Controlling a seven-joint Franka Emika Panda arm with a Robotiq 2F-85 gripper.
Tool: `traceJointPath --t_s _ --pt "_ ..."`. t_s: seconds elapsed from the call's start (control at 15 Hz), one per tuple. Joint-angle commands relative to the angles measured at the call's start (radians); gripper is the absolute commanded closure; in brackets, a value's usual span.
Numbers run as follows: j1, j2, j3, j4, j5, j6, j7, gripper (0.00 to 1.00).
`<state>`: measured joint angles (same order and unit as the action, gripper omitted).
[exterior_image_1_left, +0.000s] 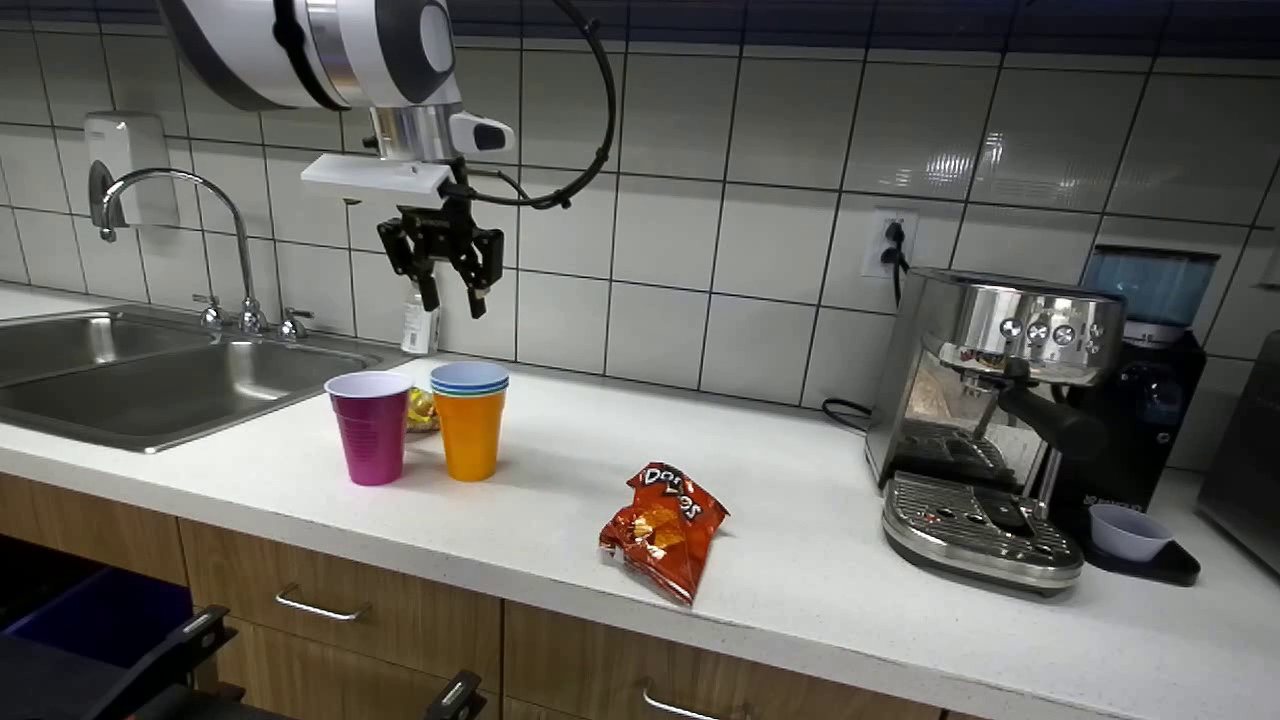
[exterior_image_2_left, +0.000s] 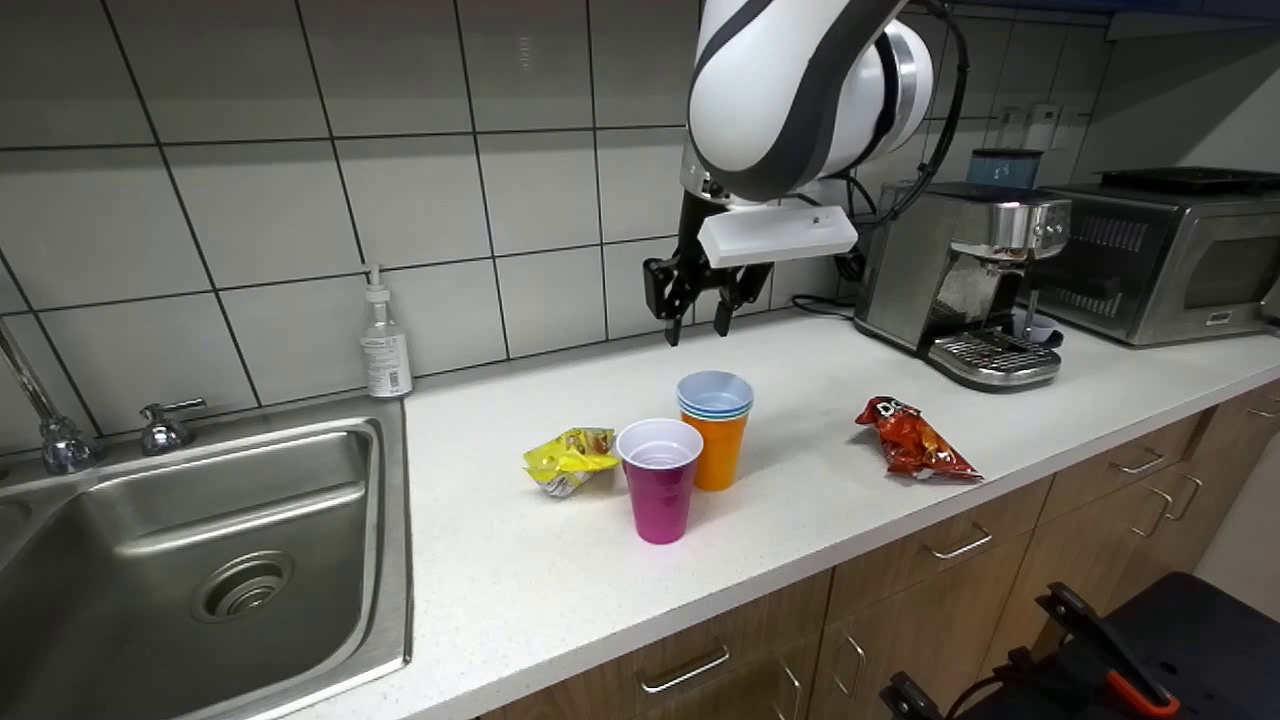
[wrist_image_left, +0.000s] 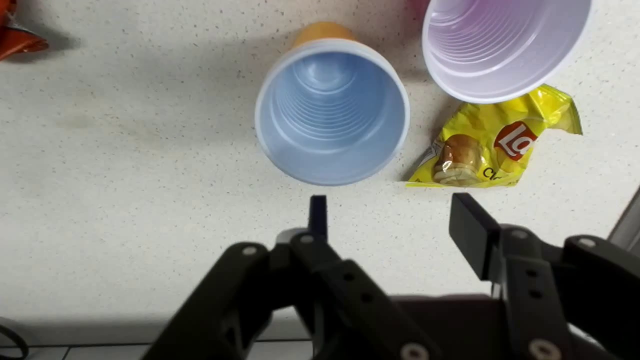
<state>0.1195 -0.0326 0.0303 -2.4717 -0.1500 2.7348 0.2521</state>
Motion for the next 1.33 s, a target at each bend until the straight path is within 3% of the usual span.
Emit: traceJointPath --t_s 0.0,1.27 --pt "-0.017 -0.018 0.020 -0.004 0.037 0.014 -0.034 0.02" --pt "-0.015 0.003 0.042 0.000 0.041 0.023 -0.011 0.00"
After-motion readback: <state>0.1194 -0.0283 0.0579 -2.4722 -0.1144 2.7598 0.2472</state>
